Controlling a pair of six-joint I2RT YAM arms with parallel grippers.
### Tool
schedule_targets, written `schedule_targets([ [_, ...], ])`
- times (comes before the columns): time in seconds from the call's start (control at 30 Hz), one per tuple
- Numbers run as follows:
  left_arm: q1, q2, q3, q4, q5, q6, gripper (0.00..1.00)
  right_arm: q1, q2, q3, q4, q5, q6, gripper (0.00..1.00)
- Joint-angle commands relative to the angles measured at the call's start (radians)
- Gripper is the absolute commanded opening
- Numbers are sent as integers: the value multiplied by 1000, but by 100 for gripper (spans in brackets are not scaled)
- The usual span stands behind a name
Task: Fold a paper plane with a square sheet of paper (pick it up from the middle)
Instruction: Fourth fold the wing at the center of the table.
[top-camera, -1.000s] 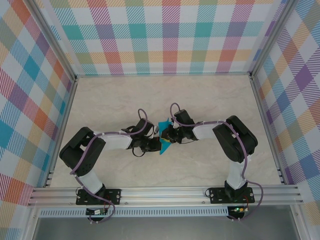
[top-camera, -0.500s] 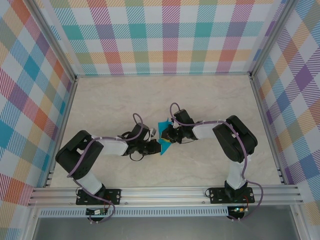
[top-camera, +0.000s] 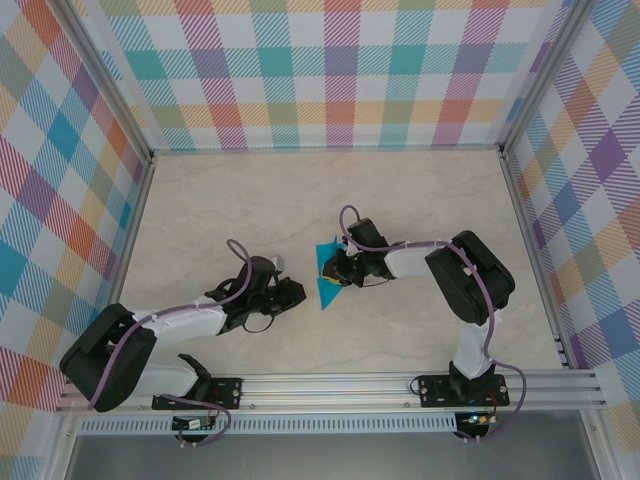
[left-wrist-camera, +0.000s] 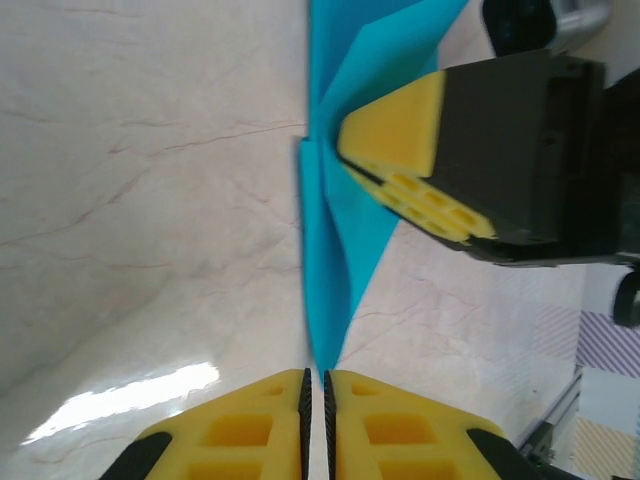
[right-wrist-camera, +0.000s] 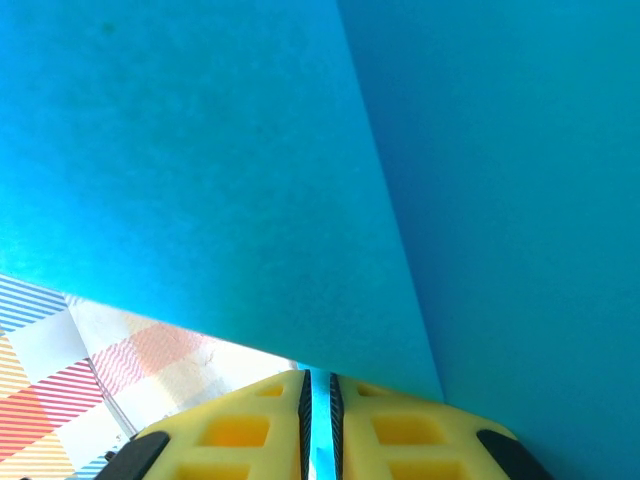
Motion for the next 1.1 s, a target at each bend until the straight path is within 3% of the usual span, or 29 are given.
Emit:
schedule_targets([
  [0.0, 11, 35, 73, 74, 72, -24, 13, -2, 45, -9, -108, 44, 9, 16],
  [0.27, 9, 240, 148, 257, 214, -88, 8, -3, 47, -6, -117, 43, 11, 16],
  [1.07, -33, 395, 218, 111, 118, -3, 6, -3, 52, 13, -135, 34, 7, 16],
])
